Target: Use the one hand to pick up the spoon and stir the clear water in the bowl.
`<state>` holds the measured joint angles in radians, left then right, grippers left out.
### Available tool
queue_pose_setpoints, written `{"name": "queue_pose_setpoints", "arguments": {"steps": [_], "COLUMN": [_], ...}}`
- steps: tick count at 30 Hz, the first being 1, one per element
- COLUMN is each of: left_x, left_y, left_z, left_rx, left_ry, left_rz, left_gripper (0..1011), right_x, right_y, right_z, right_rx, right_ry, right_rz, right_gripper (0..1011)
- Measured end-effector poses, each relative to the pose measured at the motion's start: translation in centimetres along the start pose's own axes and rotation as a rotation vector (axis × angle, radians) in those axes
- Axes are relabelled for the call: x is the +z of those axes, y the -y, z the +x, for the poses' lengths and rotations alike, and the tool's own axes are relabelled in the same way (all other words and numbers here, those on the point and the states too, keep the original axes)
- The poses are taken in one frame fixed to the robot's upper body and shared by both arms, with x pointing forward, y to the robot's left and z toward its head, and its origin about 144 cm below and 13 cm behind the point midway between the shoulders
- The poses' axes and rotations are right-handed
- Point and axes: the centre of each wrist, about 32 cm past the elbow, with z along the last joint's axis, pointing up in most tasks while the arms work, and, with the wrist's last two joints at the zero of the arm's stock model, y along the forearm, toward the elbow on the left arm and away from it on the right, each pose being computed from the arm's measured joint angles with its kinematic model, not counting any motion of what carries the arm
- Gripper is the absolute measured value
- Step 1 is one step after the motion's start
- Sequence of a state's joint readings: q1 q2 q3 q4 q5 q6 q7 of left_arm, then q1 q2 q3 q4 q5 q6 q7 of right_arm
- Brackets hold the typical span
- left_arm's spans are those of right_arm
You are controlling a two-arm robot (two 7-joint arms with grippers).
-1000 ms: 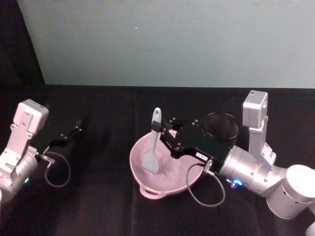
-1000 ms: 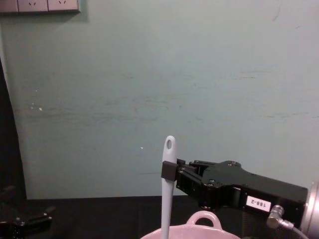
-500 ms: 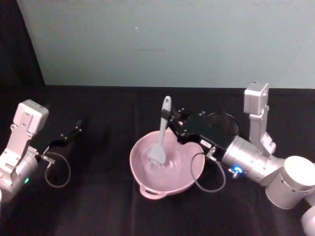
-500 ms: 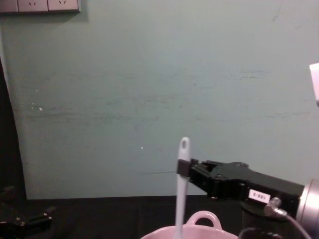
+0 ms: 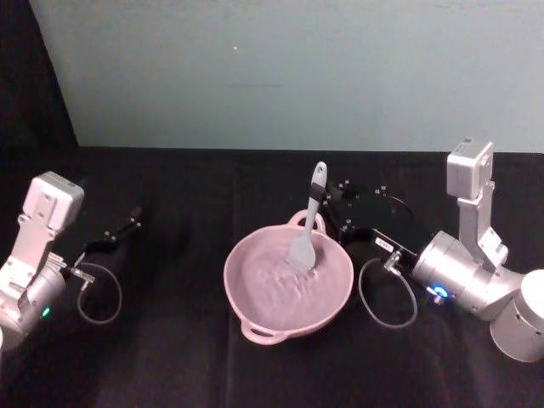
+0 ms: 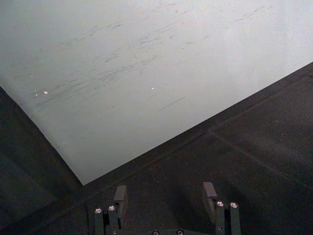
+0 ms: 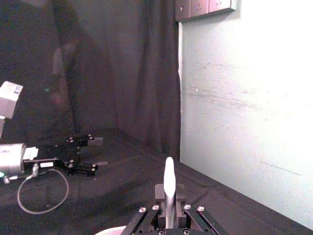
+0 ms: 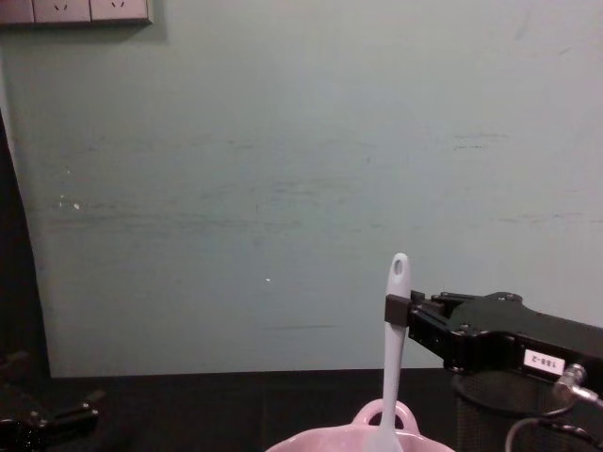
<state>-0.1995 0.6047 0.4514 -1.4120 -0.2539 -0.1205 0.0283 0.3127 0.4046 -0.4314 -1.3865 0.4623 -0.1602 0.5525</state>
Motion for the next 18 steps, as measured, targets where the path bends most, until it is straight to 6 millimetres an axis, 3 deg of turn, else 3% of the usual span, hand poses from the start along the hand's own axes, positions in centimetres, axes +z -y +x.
{"name": "queue_pose_setpoints", "arguments": {"steps": [18], "left_x": [0.0], "left_y": [0.0], "left_z": [0.0], "left_rx": [0.000], "left_ry": [0.000], "left_rz": [0.000], "left_gripper": [1005], "right_x": [0.8], "right_y": [0.7], "right_z": [-3.7], "right_rx": [0.121], "right_ry": [0.060], "right_rz": [0.003], "right_gripper": [119]}}
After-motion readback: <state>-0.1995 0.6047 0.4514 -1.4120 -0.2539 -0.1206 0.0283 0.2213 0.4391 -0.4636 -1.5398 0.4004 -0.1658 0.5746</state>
